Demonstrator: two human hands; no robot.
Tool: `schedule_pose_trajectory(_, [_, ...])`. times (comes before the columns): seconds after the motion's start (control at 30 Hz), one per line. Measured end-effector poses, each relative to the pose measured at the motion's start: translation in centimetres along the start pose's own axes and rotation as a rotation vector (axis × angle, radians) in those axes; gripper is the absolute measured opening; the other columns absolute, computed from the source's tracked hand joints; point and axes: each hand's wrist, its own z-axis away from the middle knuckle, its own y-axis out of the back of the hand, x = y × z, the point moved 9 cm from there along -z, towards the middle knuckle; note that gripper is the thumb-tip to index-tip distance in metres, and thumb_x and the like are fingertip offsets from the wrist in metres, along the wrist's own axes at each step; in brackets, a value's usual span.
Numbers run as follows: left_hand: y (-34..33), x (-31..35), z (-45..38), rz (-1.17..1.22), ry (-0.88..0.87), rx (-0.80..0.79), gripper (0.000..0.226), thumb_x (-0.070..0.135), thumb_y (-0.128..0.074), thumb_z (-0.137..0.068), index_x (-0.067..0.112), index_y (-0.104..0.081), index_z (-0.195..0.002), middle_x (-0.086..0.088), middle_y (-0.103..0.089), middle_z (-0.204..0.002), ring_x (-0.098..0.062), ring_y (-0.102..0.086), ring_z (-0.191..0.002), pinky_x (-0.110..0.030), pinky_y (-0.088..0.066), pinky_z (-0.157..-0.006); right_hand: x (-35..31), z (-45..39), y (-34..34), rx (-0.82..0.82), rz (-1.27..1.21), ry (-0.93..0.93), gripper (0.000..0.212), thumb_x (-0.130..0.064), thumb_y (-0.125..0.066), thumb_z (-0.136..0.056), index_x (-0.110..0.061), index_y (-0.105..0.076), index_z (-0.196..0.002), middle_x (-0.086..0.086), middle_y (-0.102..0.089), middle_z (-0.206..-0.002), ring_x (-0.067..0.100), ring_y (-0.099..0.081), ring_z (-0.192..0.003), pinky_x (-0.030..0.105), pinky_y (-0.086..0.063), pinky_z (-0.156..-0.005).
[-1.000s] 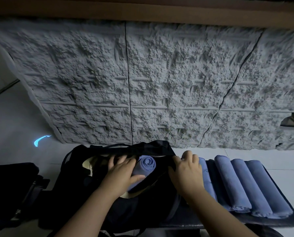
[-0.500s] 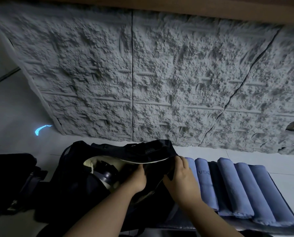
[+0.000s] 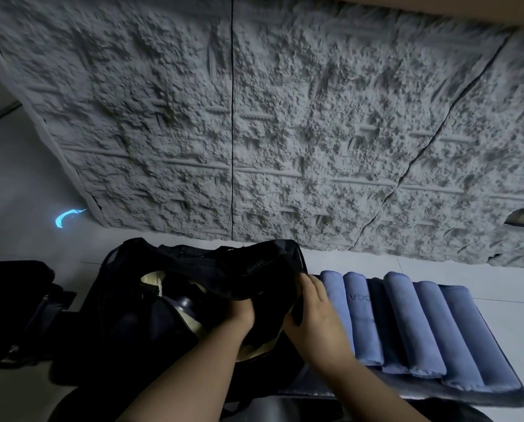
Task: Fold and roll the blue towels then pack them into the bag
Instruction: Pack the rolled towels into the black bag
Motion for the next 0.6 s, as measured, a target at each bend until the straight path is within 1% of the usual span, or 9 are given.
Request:
schedule_pose_trajectory(0.07, [0.3,0.7,0.8,-0.147,-0.071,0.049,0.039,0.012,-0.031,-0.101,0.001,-0.041,-0.137,-0.016,-0.044,-0.142,-0.028,-0.042,-0.13,-0.027,-0.034,-0.101,0.1,0.1,0.1,0.003,-0.031,-0.006,0.057,-0.012,-0.057,-0.082,-0.008,-0.04,-0.136,0.007,-0.043,-0.135,0.019,-0.043,-0.12,0.026,-0.036,-0.098])
schedule_pose_trajectory(0.1, [0.5,0.9,1.2,-0.147,-0.113,0.085,0.04,0.015,-0.031,-0.102,0.003,-0.038,-0.139,-0.016,-0.041,-0.143,-0.028,-0.04,-0.13,-0.028,-0.032,-0.102,0.2,0.1,0.3,0.006,-0.048,-0.009,0.057,-0.012,-0.057,-0.083,-0.008,-0.04,-0.137,0.006,-0.043,-0.135,0.018,-0.043,-0.121,0.027,-0.037,-0.099])
schedule_pose_trajectory(0.13, [0.7,0.8,1.9,-0.147,-0.089,0.07,0.043,0.022,-0.03,-0.102,0.006,-0.033,-0.143,-0.014,-0.038,-0.145,-0.028,-0.038,-0.131,-0.03,-0.029,-0.104,0.2,0.0,0.4,0.011,-0.066,-0.009,0.058,-0.011,-0.057,-0.083,-0.009,-0.039,-0.138,0.005,-0.042,-0.136,0.017,-0.042,-0.122,0.027,-0.037,-0.1])
schedule_pose_trajectory(0.17, [0.4,0.3,2.3,-0.157,-0.064,0.028,0.046,0.025,-0.028,-0.103,0.01,-0.024,-0.147,-0.012,-0.033,-0.148,-0.028,-0.035,-0.133,-0.033,-0.027,-0.107,0.2,-0.1,0.6,0.015,-0.085,-0.006,0.06,-0.01,-0.057,-0.083,-0.01,-0.037,-0.14,0.004,-0.041,-0.137,0.015,-0.04,-0.124,0.026,-0.036,-0.101])
schedule_pose_trajectory(0.23, [-0.5,-1.2,3.0,-0.174,0.048,-0.104,0.054,0.016,-0.024,-0.101,0.019,-0.002,-0.15,-0.013,-0.017,-0.155,-0.029,-0.031,-0.135,-0.037,-0.028,-0.111,0.1,-0.3,0.9,0.013,-0.127,0.006,0.067,-0.005,-0.057,-0.081,-0.013,-0.034,-0.143,0.0,-0.039,-0.138,0.01,-0.035,-0.125,0.014,-0.03,-0.102])
schedule_pose_trajectory(0.3, [-1.2,-2.5,3.4,-0.146,0.131,-0.232,0.062,0.009,-0.023,-0.097,0.023,0.007,-0.15,-0.014,-0.011,-0.156,-0.032,-0.032,-0.134,-0.04,-0.031,-0.11,0.0,-0.5,1.0,-0.008,-0.18,-0.01,0.074,0.001,-0.056,-0.076,-0.019,-0.032,-0.143,-0.002,-0.038,-0.133,0.005,-0.034,-0.118,0.002,-0.027,-0.094])
schedule_pose_trajectory(0.4, [-0.9,-1.8,3.2,-0.185,0.056,-0.273,0.069,0.009,-0.028,-0.091,0.025,0.005,-0.15,-0.013,-0.014,-0.156,-0.033,-0.03,-0.136,-0.039,-0.026,-0.113,-0.4,-0.8,1.7,-0.02,-0.229,-0.044,0.079,0.006,-0.053,-0.071,-0.024,-0.033,-0.142,-0.001,-0.039,-0.118,0.002,-0.035,-0.102,-0.003,-0.029,-0.079])
schedule_pose_trajectory(0.5, [-1.1,-0.8,3.2,-0.178,0.019,-0.268,0.07,0.007,-0.029,-0.091,0.027,0.002,-0.15,-0.01,-0.009,-0.157,-0.03,-0.02,-0.141,-0.04,-0.018,-0.116,-0.7,-1.0,2.5,-0.001,-0.183,-0.03,0.082,0.01,-0.053,-0.071,-0.019,-0.029,-0.144,-0.004,-0.037,-0.105,-0.011,-0.028,-0.083,-0.006,-0.026,-0.077])
schedule_pose_trajectory(0.6, [-1.2,0.2,2.9,-0.119,0.012,-0.225,0.072,0.001,-0.026,-0.089,0.031,0.001,-0.149,-0.009,-0.01,-0.157,-0.029,-0.021,-0.141,-0.042,-0.018,-0.116,-0.5,-1.2,2.7,0.017,-0.199,-0.038,0.07,0.009,-0.051,-0.072,-0.015,-0.039,-0.137,-0.01,-0.038,-0.089,-0.016,-0.032,-0.089,0.0,-0.031,-0.075])
